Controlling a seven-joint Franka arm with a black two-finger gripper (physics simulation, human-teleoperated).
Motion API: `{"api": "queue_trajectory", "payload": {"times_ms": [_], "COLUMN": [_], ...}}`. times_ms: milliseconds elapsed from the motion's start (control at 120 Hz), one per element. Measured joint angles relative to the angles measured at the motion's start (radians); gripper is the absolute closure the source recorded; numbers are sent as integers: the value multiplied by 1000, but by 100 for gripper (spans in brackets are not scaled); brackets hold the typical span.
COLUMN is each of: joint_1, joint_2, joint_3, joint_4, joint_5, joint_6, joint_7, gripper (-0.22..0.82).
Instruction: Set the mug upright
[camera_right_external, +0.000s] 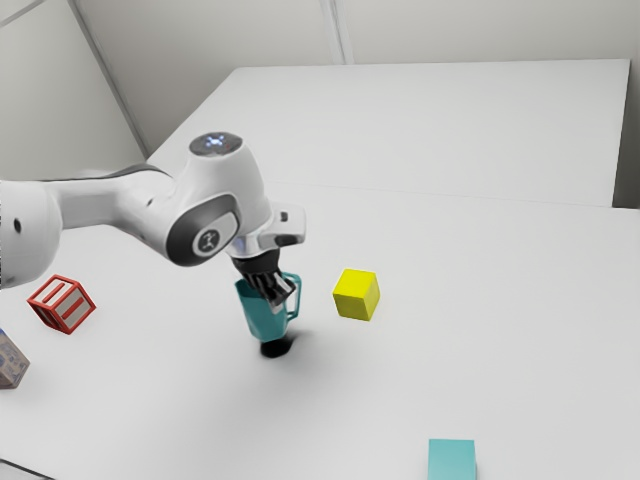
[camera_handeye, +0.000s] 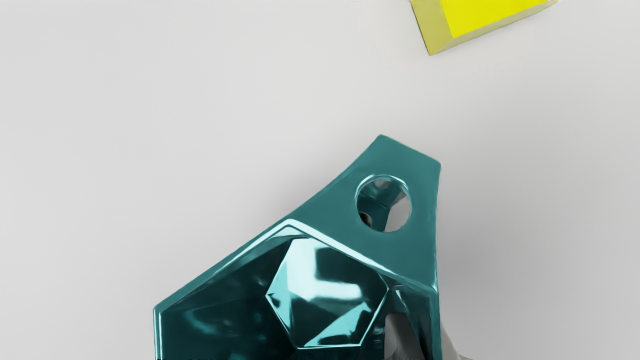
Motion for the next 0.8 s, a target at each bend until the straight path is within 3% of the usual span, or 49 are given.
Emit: {"api": "queue_trajectory", "payload": {"times_ms": [800], "joint_1": [-12], "joint_2": [166], "joint_3": [2], "joint_4": [88], "joint_5": [22], "joint_6": [187], "joint_7": [-183], "gripper": [79]}}
